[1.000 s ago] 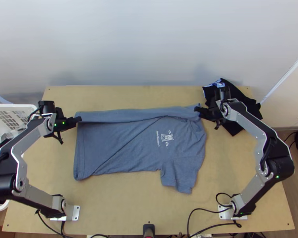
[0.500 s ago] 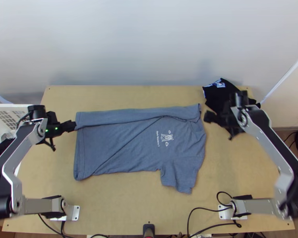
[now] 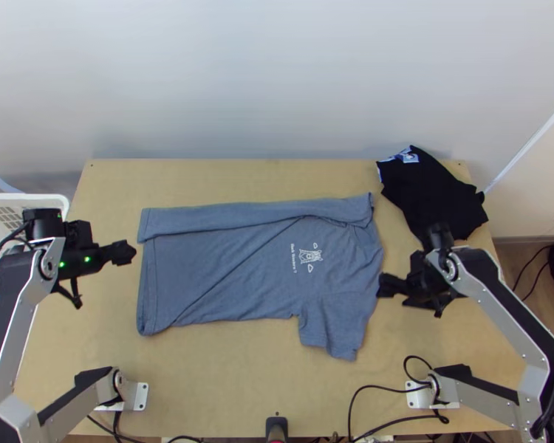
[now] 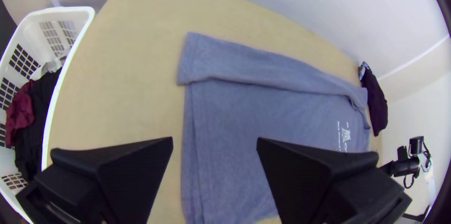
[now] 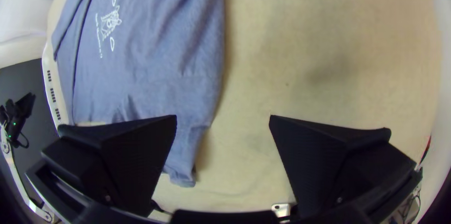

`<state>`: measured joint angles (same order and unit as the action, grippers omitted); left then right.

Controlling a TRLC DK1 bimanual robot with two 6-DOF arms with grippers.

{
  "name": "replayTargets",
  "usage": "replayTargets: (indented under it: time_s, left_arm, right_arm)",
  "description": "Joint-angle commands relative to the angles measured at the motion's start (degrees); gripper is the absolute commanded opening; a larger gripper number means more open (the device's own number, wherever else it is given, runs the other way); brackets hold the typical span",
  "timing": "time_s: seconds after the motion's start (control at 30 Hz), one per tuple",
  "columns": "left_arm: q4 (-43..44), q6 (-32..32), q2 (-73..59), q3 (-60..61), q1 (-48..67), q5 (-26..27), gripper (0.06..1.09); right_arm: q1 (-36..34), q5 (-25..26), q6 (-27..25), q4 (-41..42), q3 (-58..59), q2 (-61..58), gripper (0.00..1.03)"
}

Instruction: Fold the t-shirt

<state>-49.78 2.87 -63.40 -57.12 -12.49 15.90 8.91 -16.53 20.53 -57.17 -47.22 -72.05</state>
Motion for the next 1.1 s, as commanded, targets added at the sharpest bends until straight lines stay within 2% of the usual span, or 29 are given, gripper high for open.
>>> replayTargets:
  time_s: [0.0,0.07,0.17,0.27,0.37,0.47,0.8,0.9,1.0,1.03,1.07]
  left_arm:
    - [-2.08,-1.12,1.43,0.08,-0.08,0.89,0.94]
    - [-2.52,-1.03,1.52,0.52,-0.17,0.89,0.94]
    - [-2.96,-1.03,2.14,1.22,-0.17,0.89,0.94]
    - [-2.96,-1.03,3.02,1.75,-0.17,0.89,0.93]
    - [-2.96,-1.03,3.19,1.66,-0.17,0.89,0.93]
    - [-3.04,-1.03,3.19,1.58,-0.25,0.89,0.93]
    - [-3.57,-1.20,2.93,1.49,-0.34,0.80,0.93]
    - [-5.68,-4.46,2.93,1.40,-0.25,0.80,0.93]
    - [-8.93,-10.87,3.02,1.40,-0.34,0.80,0.93]
    - [-11.13,-14.04,3.10,1.40,-0.25,0.71,0.94]
    - [-13.06,-17.29,3.19,1.58,-0.34,0.71,0.93]
  right_arm:
    - [1.73,-1.48,-0.58,0.13,1.52,-1.25,0.75]
    - [1.90,-1.66,-0.41,3.38,2.49,-1.25,0.63]
    - [2.87,-1.83,-0.14,6.01,3.36,-1.95,0.60]
    - [3.05,-1.83,-0.14,8.74,4.42,-2.57,0.43]
    - [3.05,-1.83,-0.41,9.79,5.47,-3.97,0.41]
    - [2.96,-1.75,-0.50,11.46,6.44,-4.59,0.30]
    - [4.36,-1.83,-0.93,13.66,7.93,-7.67,0.30]
    - [4.63,-1.83,-0.85,14.89,8.46,-8.46,0.30]
    - [5.33,-1.83,-0.93,16.47,9.25,-8.54,0.30]
    - [5.51,-1.75,-0.93,17.18,9.60,-8.46,0.24]
    - [5.77,-1.75,-0.93,18.06,9.96,-8.19,0.11]
